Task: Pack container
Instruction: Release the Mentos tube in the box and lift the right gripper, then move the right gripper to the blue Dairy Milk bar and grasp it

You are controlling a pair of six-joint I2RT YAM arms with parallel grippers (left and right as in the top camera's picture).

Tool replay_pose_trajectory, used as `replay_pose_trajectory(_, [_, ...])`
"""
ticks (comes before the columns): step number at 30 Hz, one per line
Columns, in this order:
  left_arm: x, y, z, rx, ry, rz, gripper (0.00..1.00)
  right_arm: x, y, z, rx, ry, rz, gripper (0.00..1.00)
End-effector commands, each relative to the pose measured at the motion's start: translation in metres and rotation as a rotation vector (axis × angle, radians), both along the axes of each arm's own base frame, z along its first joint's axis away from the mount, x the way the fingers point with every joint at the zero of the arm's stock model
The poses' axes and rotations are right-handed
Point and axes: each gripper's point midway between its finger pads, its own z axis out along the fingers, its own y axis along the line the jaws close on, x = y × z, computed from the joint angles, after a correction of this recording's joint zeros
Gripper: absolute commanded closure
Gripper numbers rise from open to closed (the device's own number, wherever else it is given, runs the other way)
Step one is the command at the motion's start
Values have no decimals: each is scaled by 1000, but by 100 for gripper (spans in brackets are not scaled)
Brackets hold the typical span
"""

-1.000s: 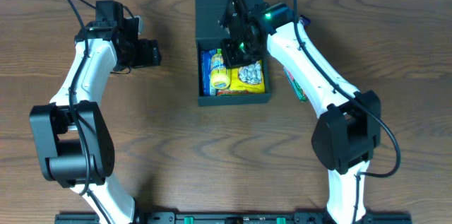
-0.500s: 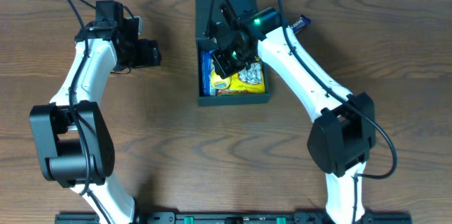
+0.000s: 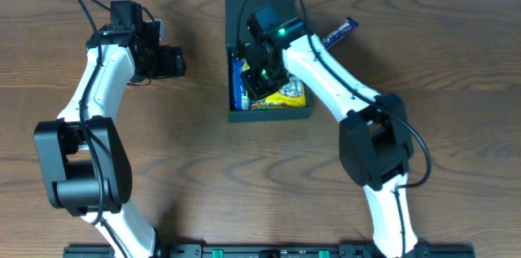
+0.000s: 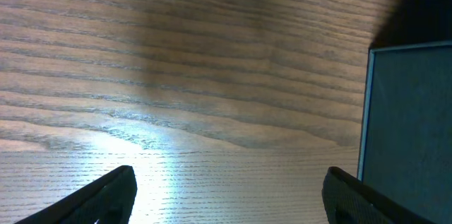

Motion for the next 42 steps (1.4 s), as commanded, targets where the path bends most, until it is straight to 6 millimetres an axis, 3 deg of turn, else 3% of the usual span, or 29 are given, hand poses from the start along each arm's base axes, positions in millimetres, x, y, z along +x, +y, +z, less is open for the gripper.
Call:
replay_pose_trajectory(1, [6, 2, 16, 7, -40, -2, 14, 1, -12, -26, -72, 19, -7, 99])
replay_pose_trajectory(7, [6, 2, 16, 7, -41, -2, 14, 11, -7, -8, -38, -31, -12, 99])
replay_pose_trajectory(11, [6, 2, 16, 7, -41, -2, 14, 33, 6, 43, 72, -142, -21, 99])
replay_pose_trajectory(14, [6, 2, 16, 7, -41, -2, 14, 60, 3, 91, 145, -272, -53, 99])
replay_pose_trajectory(16, [6, 2, 16, 7, -40, -2, 14, 81, -13, 114, 158, -345, -123, 99])
replay_pose_trajectory(18, [5, 2, 16, 7, -40, -2, 14, 103, -39, 121, 131, -379, -243, 99])
replay_pose_trajectory(21, [4, 2, 15, 7, -33, -2, 14, 135, -106, 115, 50, -359, -552, 99])
replay_pose_trajectory(25, [2, 2, 15, 6, -26, -2, 14, 158, -177, 100, -32, -307, -967, 99])
replay_pose_trajectory(27, [2, 2, 14, 6, -24, -2, 14, 170, -192, 98, 1, -300, -1051, 84])
replay_pose_trajectory(30, [2, 2, 14, 6, -24, -2, 14, 182, -193, 102, 47, -332, -1035, 64])
replay_pose_trajectory(34, [1, 2, 14, 4, -17, 4, 14, 187, -191, 105, 63, -353, -1032, 28])
replay_pose_trajectory(36, [0, 2, 14, 0, -15, 12, 14, 189, -190, 107, 68, -365, -1031, 25])
replay_pose_trajectory(38, [0, 1, 14, -1, -15, 11, 13, 189, -190, 107, 66, -365, -1032, 16])
replay_pose_trajectory(40, [0, 1, 14, -7, -15, 9, 13, 194, -190, 110, 80, -379, -1049, 28])
replay_pose_trajectory(41, [0, 1, 14, -7, -14, 10, 13, 196, -190, 111, 93, -383, -1061, 23])
replay_pose_trajectory(42, [0, 1, 14, -7, -14, 10, 13, 198, -189, 113, 101, -386, -1069, 1])
